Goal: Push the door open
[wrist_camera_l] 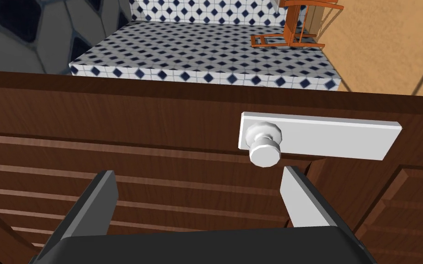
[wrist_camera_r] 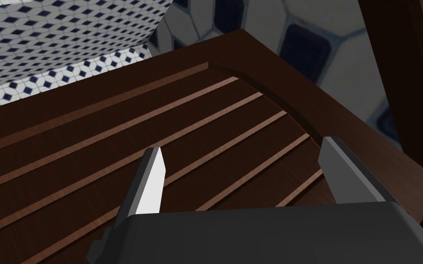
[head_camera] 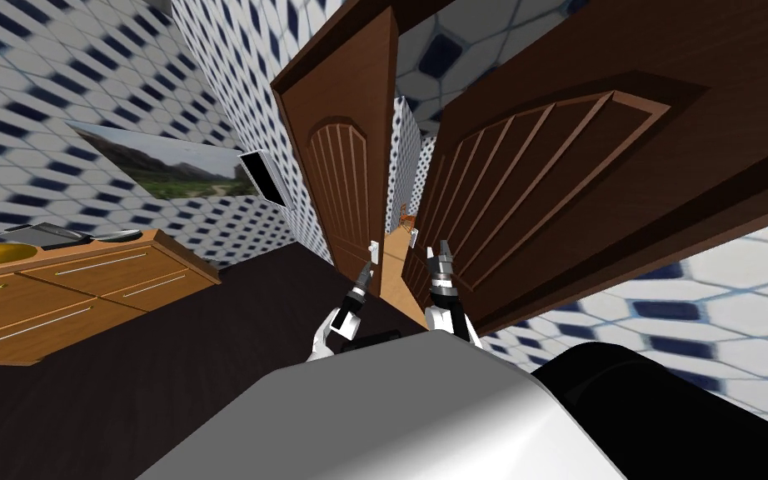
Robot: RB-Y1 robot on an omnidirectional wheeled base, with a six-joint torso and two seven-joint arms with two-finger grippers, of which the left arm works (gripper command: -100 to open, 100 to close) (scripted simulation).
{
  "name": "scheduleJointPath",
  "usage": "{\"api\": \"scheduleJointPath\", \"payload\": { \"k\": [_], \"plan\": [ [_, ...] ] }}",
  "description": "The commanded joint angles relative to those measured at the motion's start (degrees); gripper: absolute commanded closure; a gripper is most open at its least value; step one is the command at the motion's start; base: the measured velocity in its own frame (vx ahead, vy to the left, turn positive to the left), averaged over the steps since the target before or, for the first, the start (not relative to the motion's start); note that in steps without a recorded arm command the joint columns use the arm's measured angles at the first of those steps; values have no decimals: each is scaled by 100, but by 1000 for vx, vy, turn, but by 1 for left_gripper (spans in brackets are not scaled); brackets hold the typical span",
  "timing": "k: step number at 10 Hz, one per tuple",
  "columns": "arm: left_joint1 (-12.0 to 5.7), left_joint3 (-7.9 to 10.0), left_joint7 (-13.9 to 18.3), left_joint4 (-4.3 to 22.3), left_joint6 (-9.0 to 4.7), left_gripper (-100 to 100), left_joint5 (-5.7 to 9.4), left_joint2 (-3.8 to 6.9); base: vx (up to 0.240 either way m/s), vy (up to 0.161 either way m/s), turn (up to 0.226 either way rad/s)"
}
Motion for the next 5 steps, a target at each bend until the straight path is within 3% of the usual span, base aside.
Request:
{"api": "scheduleJointPath", "payload": {
  "k": [1, 5],
  "plan": [
    [-88, -85, 26, 171, 3, -100, 2, -12, 98, 89, -12],
    [-325, -363, 96, 616, 65, -100, 2, -46, 126, 111, -22]
  ]
}}
